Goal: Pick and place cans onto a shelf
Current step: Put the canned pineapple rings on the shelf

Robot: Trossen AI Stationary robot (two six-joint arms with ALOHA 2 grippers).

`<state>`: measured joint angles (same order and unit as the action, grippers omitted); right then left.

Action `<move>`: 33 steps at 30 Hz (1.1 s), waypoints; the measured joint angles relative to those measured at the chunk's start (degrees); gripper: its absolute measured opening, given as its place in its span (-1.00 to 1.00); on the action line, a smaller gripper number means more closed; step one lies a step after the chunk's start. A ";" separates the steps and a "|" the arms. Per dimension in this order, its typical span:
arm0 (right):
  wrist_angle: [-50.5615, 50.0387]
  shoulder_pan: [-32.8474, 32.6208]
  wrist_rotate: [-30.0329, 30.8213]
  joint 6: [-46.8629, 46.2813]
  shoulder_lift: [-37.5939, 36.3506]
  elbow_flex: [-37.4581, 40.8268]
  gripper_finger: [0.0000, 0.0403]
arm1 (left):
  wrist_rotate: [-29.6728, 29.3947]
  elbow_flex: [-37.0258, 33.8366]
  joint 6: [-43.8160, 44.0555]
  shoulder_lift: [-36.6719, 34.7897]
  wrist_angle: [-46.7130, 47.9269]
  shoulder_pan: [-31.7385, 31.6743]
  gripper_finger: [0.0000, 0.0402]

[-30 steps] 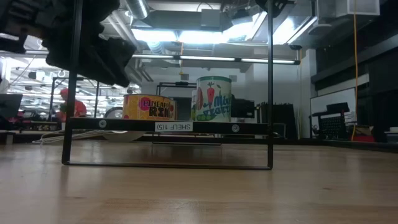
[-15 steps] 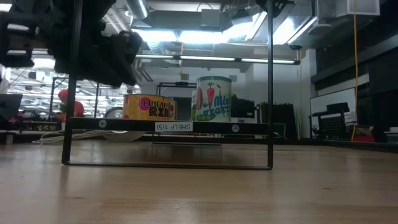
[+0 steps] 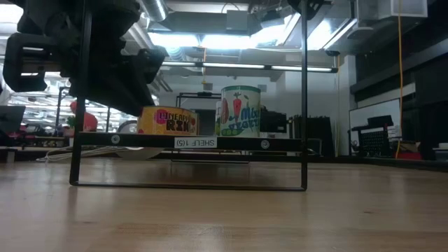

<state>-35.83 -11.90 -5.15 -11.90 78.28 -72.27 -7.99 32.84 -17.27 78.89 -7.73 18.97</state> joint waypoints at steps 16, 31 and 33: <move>0.00 0.00 0.00 0.02 0.00 0.00 -0.47 | 1.92 0.00 0.07 -0.02 0.04 -0.86 -0.96; 0.00 -0.01 0.00 0.04 0.00 0.02 -0.47 | 21.87 0.00 -12.73 -2.34 0.88 -5.73 -0.97; 0.00 -0.02 0.00 0.07 0.00 0.02 -0.47 | 24.92 -0.02 -15.01 -2.79 1.88 -7.77 -0.97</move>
<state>-35.83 -11.92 -5.15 -11.84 78.28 -72.25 16.94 32.82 -32.29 76.10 -5.84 11.21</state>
